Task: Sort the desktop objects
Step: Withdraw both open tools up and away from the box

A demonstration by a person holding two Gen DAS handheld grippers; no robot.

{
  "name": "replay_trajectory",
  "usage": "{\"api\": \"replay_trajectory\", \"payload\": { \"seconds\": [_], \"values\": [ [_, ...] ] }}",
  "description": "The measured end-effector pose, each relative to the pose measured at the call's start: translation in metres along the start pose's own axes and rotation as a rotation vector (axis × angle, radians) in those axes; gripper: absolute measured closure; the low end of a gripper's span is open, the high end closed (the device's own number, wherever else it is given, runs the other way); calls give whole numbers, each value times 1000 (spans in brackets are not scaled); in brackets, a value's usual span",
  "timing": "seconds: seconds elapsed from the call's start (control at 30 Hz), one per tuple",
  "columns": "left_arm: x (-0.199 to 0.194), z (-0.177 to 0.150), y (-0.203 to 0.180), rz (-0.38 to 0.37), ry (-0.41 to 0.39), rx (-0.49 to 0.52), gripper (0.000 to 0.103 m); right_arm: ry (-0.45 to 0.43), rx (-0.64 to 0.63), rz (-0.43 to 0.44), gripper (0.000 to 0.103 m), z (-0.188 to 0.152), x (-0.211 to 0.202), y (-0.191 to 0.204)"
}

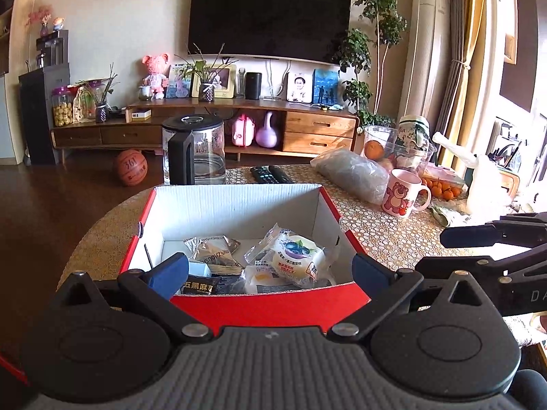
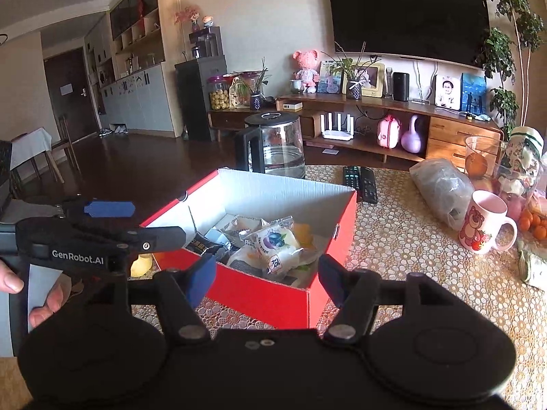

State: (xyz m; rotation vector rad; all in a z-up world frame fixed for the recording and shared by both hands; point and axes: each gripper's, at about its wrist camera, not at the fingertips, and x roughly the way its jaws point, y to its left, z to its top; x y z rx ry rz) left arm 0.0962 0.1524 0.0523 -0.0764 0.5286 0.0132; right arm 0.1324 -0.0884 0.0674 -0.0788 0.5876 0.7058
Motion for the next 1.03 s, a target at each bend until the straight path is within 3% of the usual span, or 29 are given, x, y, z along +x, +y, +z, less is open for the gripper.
{"api": "replay_trajectory", "payload": {
  "seconds": [0.43, 0.73, 1.03],
  "values": [
    [-26, -24, -20, 5, -19, 18, 1, 20, 8, -7, 37, -21, -20, 5],
    [-27, -41, -26, 52, 7, -1, 1, 45, 8, 2, 37, -38, -26, 7],
    [-25, -55, -27, 23, 54, -41, 1, 64, 27, -22, 37, -49, -29, -4]
  ]
}}
